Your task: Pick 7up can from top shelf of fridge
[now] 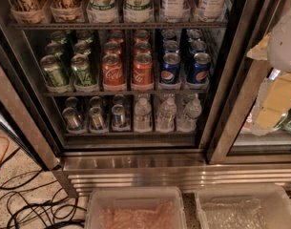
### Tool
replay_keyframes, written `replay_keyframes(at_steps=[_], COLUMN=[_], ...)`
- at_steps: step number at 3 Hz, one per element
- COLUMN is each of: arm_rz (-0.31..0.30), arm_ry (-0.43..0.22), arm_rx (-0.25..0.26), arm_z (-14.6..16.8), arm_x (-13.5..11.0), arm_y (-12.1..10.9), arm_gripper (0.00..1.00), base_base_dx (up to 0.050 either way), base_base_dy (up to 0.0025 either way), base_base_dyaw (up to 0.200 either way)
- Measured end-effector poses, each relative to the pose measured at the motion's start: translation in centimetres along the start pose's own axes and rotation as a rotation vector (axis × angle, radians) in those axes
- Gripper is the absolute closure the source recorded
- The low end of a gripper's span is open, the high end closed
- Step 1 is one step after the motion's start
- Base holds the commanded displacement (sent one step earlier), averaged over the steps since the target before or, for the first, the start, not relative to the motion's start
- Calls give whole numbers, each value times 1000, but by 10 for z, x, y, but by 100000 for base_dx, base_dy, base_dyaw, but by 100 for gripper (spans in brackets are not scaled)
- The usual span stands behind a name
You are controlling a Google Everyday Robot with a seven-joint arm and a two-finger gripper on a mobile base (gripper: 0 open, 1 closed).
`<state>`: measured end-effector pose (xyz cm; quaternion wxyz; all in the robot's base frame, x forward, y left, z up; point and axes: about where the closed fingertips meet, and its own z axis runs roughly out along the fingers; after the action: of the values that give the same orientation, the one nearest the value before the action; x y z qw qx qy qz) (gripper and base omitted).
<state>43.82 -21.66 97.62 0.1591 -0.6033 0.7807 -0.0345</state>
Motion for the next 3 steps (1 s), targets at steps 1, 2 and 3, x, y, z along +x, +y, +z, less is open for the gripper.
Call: replay_keyframes(at_steps=[1, 2, 3], arm_rz=[0, 0, 0], arm_ry=[0, 0, -1], arm_rx=[0, 1, 1], arm_z=[0, 0, 0], arm_x=[0, 0, 0], arm_y=[0, 0, 0], arm_gripper=[0, 0, 0], base_base_dx=[4850, 5000, 0], base_base_dy=[0, 0, 0], base_base_dyaw=[-4, 2, 0])
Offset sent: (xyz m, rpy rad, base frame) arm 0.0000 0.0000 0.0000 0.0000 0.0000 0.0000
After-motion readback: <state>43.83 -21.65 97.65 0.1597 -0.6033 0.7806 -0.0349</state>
